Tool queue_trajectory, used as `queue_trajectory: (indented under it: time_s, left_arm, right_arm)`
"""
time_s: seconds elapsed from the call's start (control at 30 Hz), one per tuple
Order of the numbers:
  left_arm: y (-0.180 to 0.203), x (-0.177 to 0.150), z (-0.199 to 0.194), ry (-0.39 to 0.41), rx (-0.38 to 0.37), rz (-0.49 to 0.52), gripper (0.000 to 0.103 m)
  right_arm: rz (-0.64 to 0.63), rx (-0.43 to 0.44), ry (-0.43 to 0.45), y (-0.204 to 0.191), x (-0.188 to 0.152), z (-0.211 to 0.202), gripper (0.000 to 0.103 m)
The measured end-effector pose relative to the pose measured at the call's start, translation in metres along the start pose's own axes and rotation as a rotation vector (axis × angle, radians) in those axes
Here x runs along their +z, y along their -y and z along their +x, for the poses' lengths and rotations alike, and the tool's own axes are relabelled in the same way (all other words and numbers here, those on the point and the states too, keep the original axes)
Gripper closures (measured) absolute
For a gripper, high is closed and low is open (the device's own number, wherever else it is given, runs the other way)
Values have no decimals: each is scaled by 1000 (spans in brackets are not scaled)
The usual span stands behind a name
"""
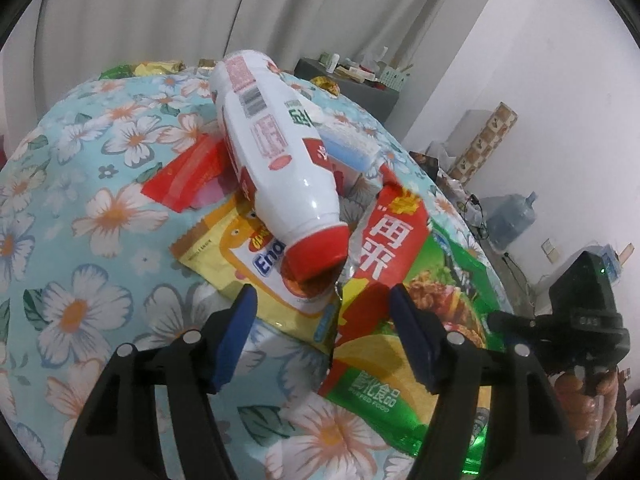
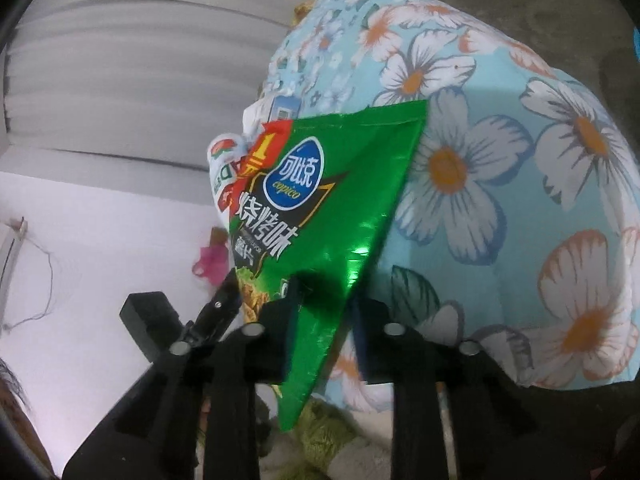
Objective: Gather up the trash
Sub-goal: 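Grasp the white drink bottle with left tool while right tool grasps green chip bag, then lift the bottle with left tool while right tool lifts the chip bag toward wastebasket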
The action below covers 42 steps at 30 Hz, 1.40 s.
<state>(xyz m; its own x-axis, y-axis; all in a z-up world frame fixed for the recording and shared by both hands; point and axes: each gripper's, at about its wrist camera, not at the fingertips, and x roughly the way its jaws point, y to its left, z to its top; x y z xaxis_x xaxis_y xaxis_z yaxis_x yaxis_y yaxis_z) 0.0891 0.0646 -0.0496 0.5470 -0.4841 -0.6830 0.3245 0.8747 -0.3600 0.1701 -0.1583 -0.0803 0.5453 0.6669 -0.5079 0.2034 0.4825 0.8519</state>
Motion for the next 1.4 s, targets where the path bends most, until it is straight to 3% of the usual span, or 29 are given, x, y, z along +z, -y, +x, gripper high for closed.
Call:
queue_trajectory:
  time_s: [0.3, 0.47, 0.7, 1.0, 1.4]
  left_arm:
    - [-23, 10, -12, 44, -37, -96, 37]
    - [-30, 15, -16, 58, -59, -126, 37]
    - [-41, 48, -12, 86, -96, -157, 37]
    - [-66, 98, 16, 67, -119, -298, 37]
    - [-75, 114, 52, 29, -94, -382, 37]
  right_arm:
    - [-3, -12, 63, 10, 12, -36, 99]
    - [28, -35, 43, 20, 15, -37, 99]
    - [54, -48, 14, 32, 11, -36, 99]
    - [67, -41, 13, 31, 14, -29, 99]
    - [80, -24, 3, 38, 17, -29, 99]
